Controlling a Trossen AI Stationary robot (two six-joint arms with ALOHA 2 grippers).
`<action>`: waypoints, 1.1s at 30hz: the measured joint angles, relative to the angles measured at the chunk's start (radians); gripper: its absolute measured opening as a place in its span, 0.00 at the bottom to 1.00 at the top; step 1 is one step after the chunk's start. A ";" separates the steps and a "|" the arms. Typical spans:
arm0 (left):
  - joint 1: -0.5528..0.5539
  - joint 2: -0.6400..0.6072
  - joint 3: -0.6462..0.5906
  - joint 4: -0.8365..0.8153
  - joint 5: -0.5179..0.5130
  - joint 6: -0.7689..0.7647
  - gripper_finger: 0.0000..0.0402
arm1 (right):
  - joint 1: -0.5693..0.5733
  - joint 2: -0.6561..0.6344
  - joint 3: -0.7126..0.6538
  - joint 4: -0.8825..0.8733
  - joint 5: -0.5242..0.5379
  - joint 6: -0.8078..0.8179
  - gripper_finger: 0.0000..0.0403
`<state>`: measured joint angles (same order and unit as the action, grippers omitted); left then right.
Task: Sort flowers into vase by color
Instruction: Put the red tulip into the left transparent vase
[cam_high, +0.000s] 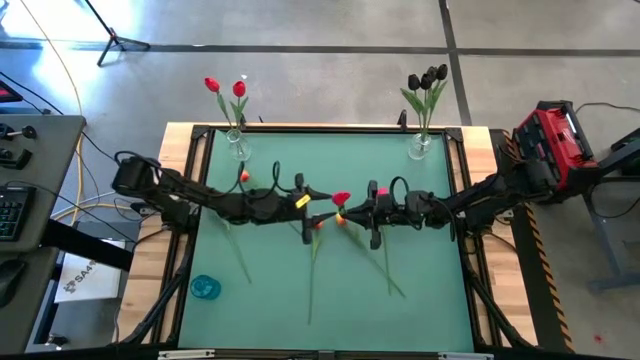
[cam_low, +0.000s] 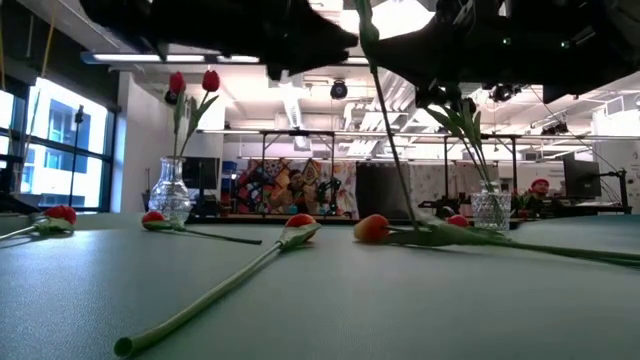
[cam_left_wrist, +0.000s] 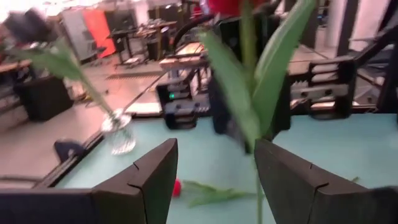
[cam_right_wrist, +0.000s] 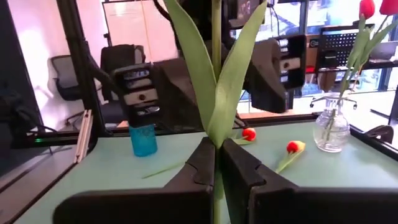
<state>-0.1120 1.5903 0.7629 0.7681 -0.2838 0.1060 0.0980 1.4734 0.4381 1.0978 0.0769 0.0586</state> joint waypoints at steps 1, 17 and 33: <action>0.000 0.002 0.011 -0.002 0.016 0.013 0.50 | -0.001 0.000 0.000 0.000 0.000 -0.006 0.00; 0.043 0.006 0.083 -0.003 0.167 0.029 0.40 | -0.002 0.000 0.000 0.018 -0.027 -0.094 0.00; 0.048 0.005 0.086 -0.007 0.183 0.061 0.15 | -0.002 -0.001 0.000 0.019 0.062 -0.164 0.02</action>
<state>-0.0635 1.5955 0.8490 0.7612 -0.1009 0.1669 0.0963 1.4727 0.4385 1.1169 0.1389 -0.1055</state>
